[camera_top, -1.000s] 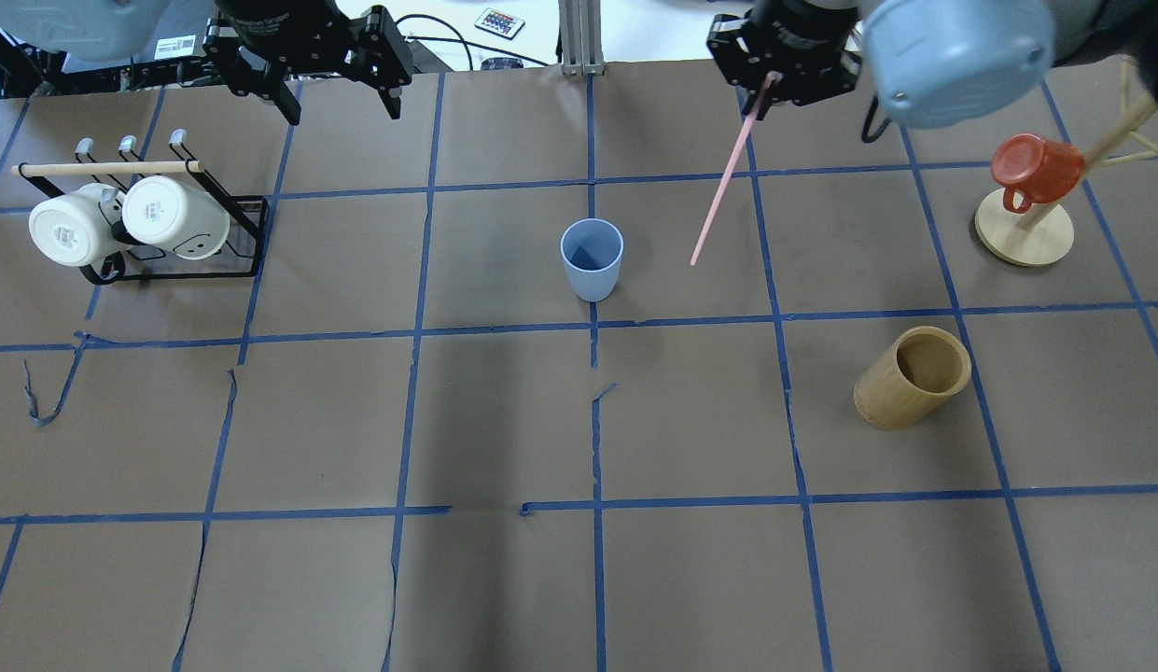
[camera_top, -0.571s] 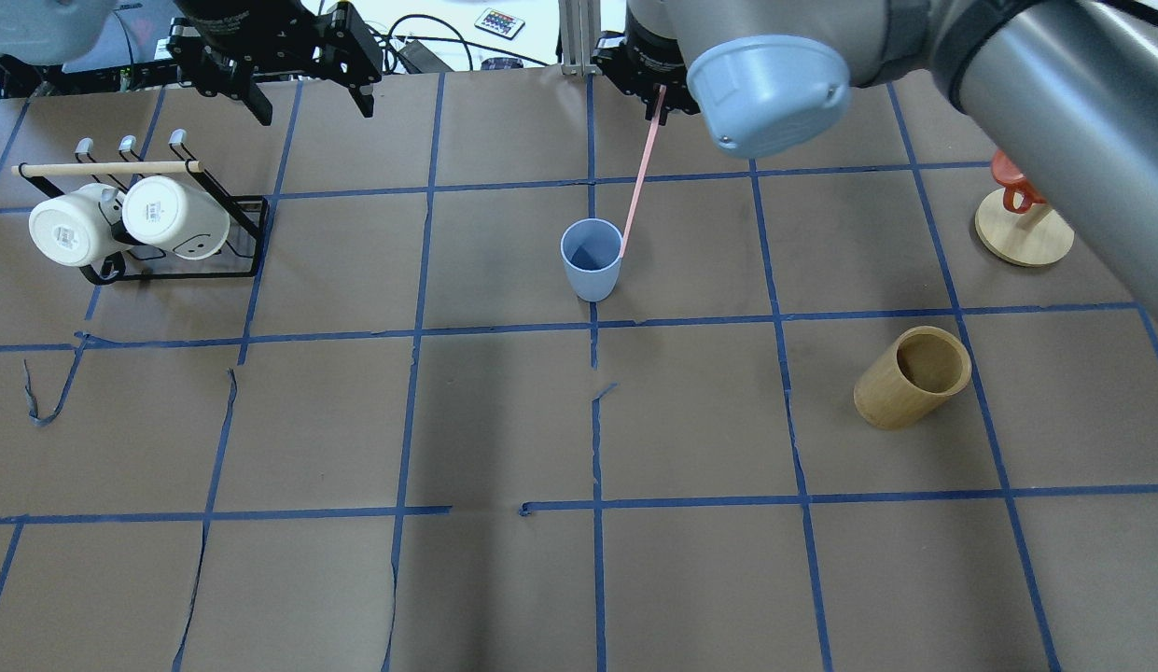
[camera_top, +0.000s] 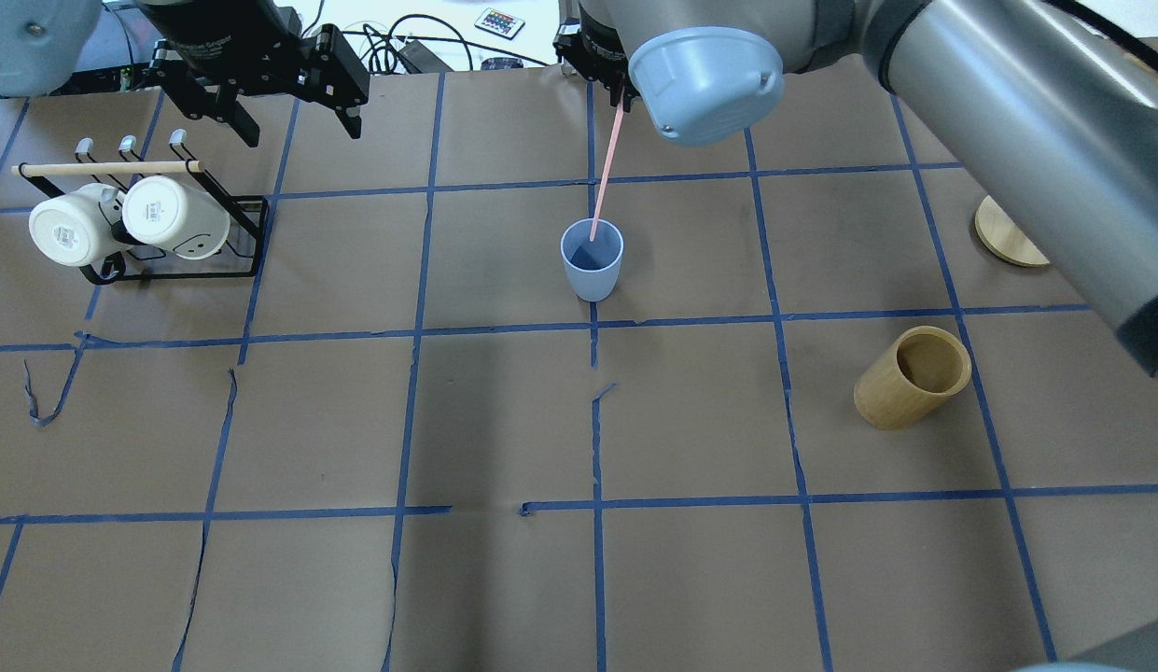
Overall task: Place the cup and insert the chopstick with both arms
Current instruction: 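Lower the chopstick into the blue cup and open the right gripper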
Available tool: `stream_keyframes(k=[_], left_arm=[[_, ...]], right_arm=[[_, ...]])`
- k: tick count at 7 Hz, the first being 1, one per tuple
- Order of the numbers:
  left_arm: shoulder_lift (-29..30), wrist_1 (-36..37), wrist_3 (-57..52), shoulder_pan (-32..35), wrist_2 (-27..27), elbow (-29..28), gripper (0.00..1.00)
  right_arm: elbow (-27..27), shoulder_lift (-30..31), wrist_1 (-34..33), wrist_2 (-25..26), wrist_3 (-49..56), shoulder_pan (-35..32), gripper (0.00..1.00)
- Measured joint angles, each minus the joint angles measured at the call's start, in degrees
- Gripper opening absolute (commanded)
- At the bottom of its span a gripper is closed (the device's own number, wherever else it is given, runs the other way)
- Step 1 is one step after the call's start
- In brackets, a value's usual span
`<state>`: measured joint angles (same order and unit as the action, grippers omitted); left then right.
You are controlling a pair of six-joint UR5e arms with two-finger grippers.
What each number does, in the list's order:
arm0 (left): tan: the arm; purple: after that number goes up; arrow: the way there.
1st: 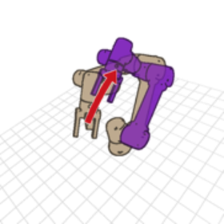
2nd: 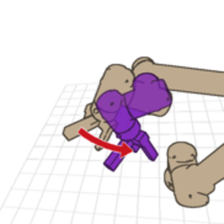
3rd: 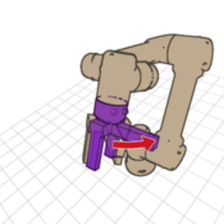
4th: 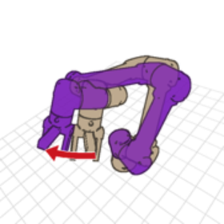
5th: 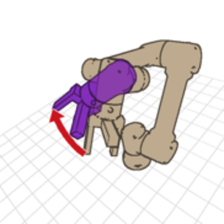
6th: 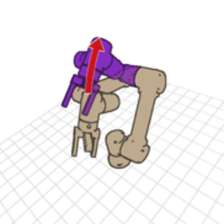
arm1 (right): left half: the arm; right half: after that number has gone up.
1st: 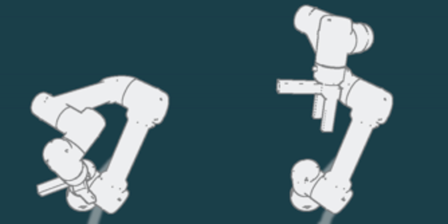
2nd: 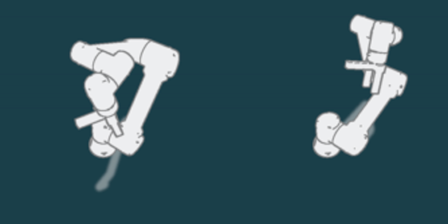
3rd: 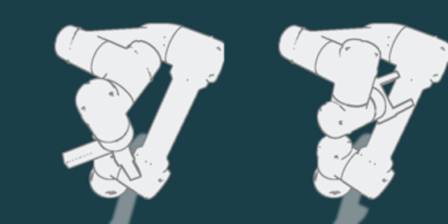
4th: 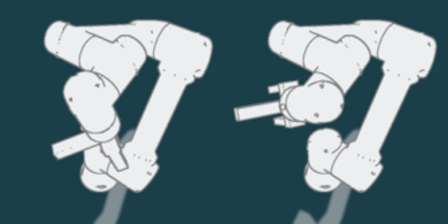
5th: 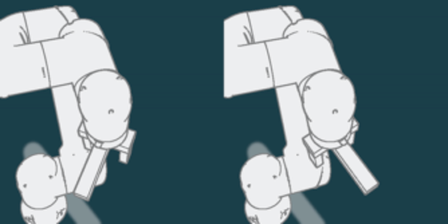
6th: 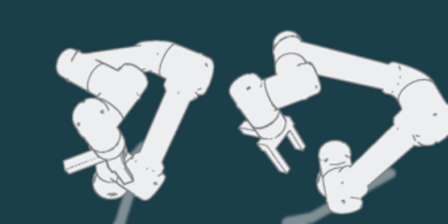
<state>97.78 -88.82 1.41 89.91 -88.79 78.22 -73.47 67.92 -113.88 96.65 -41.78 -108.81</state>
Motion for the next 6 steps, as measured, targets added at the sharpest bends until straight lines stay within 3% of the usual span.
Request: stream_keyframes(k=[1, 2, 3, 6], left_arm=[[-0.6, -1.0, 0.0, 0.1, 0.0, 0.6, 1.0], [-1.8, -2.6, 0.0, 0.2, 0.0, 2.2, 1.0], [-3.1, -3.2, 0.0, 0.2, 0.1, 3.9, 1.0], [-4.5, -3.4, 0.0, 0.3, 0.2, 5.7, 1.0]], right_arm=[[-0.6, -0.1, -0.1, 0.0, -0.2, -0.3, 0.53], [-1.5, 0.0, -0.2, 0.0, -0.3, -0.4, 0.75], [-2.1, 0.0, -0.2, 0.0, -1.1, -0.5, 0.78], [-2.5, 0.3, 0.2, 0.0, -2.8, -0.4, 1.0]])
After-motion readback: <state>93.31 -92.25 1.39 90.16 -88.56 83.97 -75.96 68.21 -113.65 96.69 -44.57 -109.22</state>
